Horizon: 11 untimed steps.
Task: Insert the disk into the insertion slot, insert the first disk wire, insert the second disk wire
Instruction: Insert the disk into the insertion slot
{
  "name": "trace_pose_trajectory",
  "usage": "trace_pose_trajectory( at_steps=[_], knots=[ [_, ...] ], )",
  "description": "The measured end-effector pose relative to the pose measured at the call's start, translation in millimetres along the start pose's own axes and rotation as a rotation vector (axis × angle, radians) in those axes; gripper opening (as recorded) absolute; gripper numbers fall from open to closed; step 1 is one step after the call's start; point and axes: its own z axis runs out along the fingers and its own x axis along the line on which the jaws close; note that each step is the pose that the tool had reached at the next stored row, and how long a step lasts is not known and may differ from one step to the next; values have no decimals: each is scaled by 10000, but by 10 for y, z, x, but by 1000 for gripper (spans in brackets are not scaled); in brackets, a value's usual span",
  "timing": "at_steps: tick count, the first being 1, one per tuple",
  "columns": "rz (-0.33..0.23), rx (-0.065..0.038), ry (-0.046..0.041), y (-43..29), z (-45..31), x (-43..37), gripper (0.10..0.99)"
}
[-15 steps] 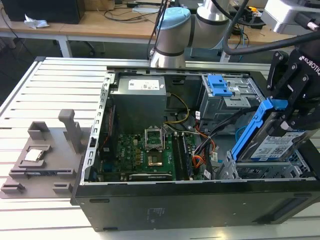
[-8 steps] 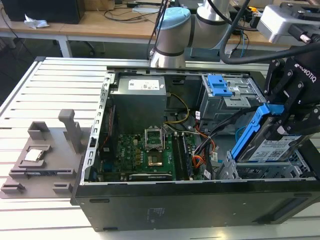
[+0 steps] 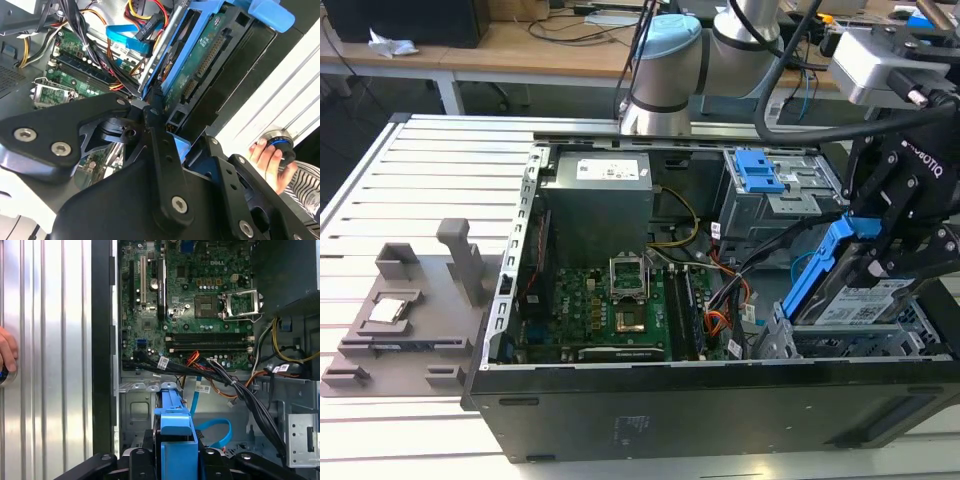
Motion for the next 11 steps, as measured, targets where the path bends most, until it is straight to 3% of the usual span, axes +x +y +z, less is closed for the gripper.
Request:
trace_pose_trajectory(
  at_steps=[5, 6, 11],
  knots=[
    [0, 1, 4, -1, 26, 0, 376],
    [0, 0, 2, -1, 27, 0, 443],
    [0, 0, 3, -1, 27, 0, 427]
  ],
)
